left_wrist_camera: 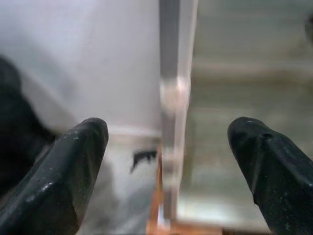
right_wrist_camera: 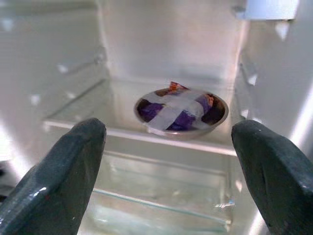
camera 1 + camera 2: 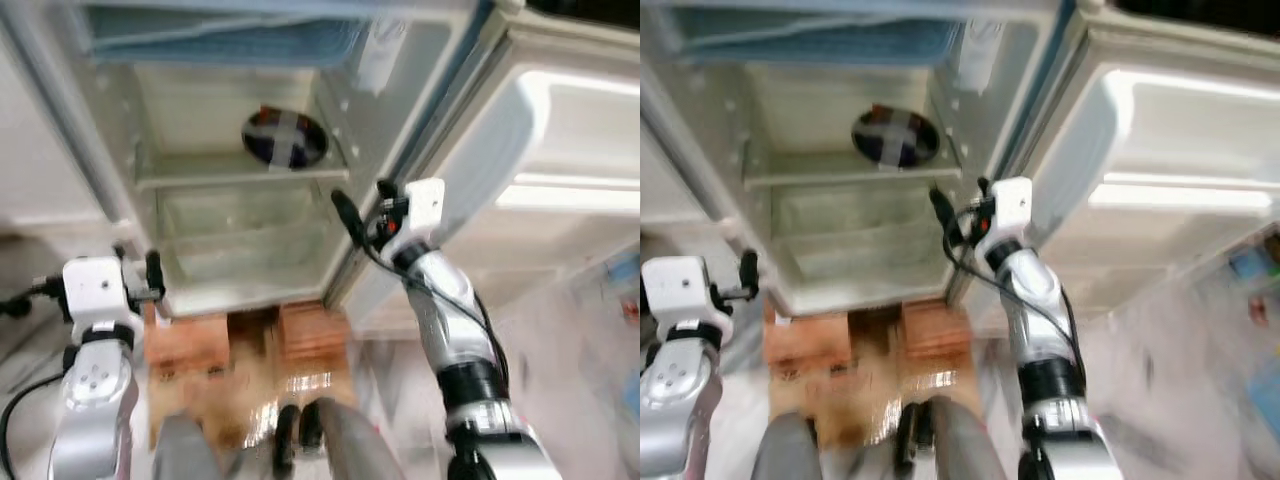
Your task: Restocking fridge
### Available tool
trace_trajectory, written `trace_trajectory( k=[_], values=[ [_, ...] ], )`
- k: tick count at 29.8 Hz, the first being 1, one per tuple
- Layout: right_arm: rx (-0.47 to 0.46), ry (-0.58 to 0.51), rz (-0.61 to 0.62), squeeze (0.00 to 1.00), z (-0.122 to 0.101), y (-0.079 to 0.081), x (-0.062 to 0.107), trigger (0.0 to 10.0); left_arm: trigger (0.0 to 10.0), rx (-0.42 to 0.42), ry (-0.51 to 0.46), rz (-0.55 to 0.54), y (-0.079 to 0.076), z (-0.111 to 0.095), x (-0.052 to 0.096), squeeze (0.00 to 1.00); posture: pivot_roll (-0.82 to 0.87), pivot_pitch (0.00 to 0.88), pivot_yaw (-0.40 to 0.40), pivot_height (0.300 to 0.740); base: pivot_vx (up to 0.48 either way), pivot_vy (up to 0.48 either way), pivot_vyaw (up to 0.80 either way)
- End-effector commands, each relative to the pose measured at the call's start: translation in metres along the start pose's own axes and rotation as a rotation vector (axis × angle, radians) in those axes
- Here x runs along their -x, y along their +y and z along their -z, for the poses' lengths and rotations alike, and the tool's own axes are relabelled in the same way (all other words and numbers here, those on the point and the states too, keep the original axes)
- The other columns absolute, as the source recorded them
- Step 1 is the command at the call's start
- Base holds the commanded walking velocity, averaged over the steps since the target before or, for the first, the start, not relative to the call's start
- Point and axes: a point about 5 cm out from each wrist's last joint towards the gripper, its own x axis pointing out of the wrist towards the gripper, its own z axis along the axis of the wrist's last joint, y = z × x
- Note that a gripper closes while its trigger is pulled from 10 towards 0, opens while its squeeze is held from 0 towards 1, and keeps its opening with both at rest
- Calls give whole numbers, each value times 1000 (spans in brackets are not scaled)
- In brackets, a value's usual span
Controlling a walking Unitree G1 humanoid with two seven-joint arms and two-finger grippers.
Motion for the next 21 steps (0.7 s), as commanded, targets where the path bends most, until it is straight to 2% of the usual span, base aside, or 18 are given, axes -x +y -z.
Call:
trace_trajectory(
  k=[1, 8, 17, 21],
  values=[
    [5, 5, 25, 0, -2, -4, 4, 10000, 10000, 2, -9, 18, -1, -1, -3, 0, 129, 31, -163, 740, -296, 0, 0],
    [14, 8, 60, 0, -4, -10, 5, 10000, 10000, 7, -6, 32, -8, 2, -5, 0, 118, 40, -158, 740, -292, 0, 0],
    [19, 4, 112, 0, -3, -8, 3, 10000, 10000, -13, -12, 65, -14, 5, -8, 0, 106, 33, -139, 740, 0, 0, 0],
    [36, -7, 140, 0, -7, -10, 1, 10000, 10000, -11, -30, 87, -15, 2, -13, 0, 98, 34, -127, 740, 0, -272, 0]
  ],
)
